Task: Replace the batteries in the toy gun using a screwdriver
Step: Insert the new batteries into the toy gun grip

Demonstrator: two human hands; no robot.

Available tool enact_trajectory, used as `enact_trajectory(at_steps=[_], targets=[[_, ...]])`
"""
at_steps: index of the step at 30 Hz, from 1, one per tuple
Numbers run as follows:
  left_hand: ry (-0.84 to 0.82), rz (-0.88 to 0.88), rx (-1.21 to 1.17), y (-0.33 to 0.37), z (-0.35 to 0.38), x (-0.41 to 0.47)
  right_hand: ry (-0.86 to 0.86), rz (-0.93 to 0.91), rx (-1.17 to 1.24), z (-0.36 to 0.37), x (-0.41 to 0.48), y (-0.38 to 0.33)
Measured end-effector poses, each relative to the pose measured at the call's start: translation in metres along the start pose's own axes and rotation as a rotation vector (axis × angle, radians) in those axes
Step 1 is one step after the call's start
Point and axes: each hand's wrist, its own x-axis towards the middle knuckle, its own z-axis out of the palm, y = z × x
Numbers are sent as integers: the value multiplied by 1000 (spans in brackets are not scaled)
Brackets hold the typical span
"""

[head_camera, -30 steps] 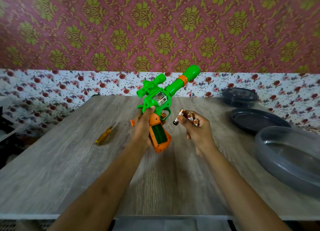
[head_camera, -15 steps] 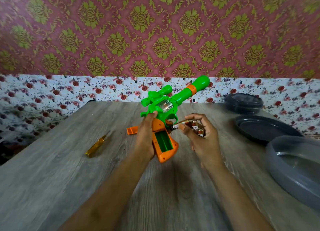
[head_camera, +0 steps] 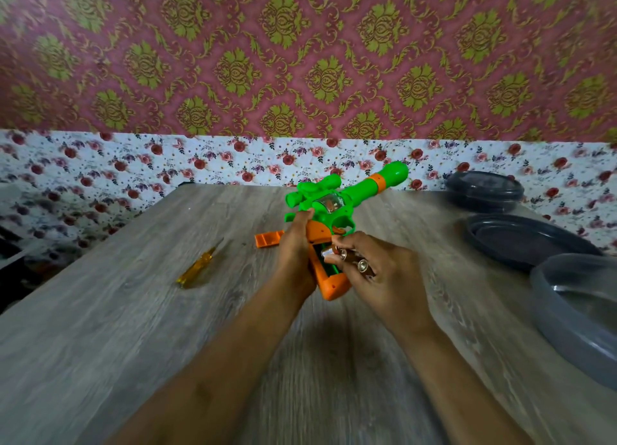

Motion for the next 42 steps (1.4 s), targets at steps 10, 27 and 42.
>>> enact_trajectory(at_steps=[10, 27, 42], targets=[[151, 78, -57, 5, -2, 2, -169, 115, 214, -2, -1, 0], [100, -34, -14, -17, 13, -5, -226, 436, 315, -3, 3, 14], [74, -110, 74, -13, 15, -9, -624, 744, 695, -25, 12, 15]])
